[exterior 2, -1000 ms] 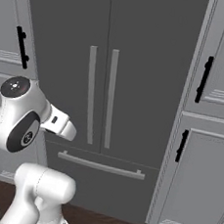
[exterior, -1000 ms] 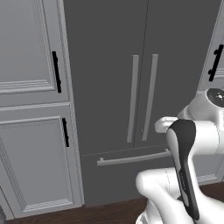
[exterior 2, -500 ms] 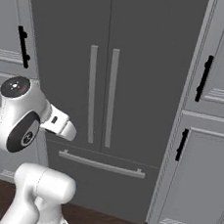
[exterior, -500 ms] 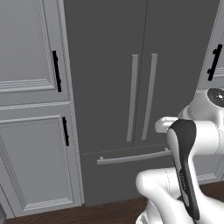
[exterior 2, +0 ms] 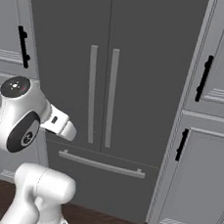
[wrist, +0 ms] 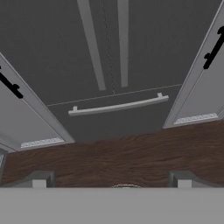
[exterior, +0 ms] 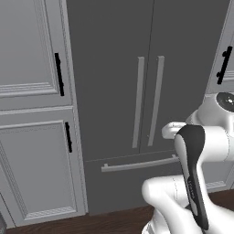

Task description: Grab a lemon wedge from the fridge and one ice cube from the ice bowl, and put them in the glass of lemonade.

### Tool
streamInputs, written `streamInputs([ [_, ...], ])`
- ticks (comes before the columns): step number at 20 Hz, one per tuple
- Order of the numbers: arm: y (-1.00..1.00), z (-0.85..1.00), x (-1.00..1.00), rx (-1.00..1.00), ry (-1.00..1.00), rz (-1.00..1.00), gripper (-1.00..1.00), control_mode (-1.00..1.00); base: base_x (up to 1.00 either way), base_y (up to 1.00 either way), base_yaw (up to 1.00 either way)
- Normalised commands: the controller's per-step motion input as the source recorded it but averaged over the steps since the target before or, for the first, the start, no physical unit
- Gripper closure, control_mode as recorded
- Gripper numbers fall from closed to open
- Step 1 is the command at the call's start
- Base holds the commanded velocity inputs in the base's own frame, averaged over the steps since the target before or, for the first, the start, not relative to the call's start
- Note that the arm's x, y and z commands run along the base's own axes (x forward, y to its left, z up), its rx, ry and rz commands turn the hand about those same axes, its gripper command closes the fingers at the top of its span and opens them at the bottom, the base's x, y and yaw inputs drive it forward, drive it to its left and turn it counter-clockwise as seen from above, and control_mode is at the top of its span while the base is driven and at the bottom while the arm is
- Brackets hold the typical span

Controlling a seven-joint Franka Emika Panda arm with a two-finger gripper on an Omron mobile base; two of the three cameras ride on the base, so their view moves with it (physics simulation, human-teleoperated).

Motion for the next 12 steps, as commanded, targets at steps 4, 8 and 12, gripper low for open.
streamInputs([
  [4, 0.0, 0.0, 0.0, 0.0, 0.0, 0.0, -1.0, 1.0, 0.0, 0.0, 0.0],
  [8, 0.0, 0.0, 0.0, 0.0, 0.0, 0.0, -1.0, 1.0, 0.0, -0.01, 0.0],
  [12, -0.4, 0.0, 0.14, 0.0, -0.1, 0.0, -1.0, -1.0, 0.0, -0.05, 0.0],
])
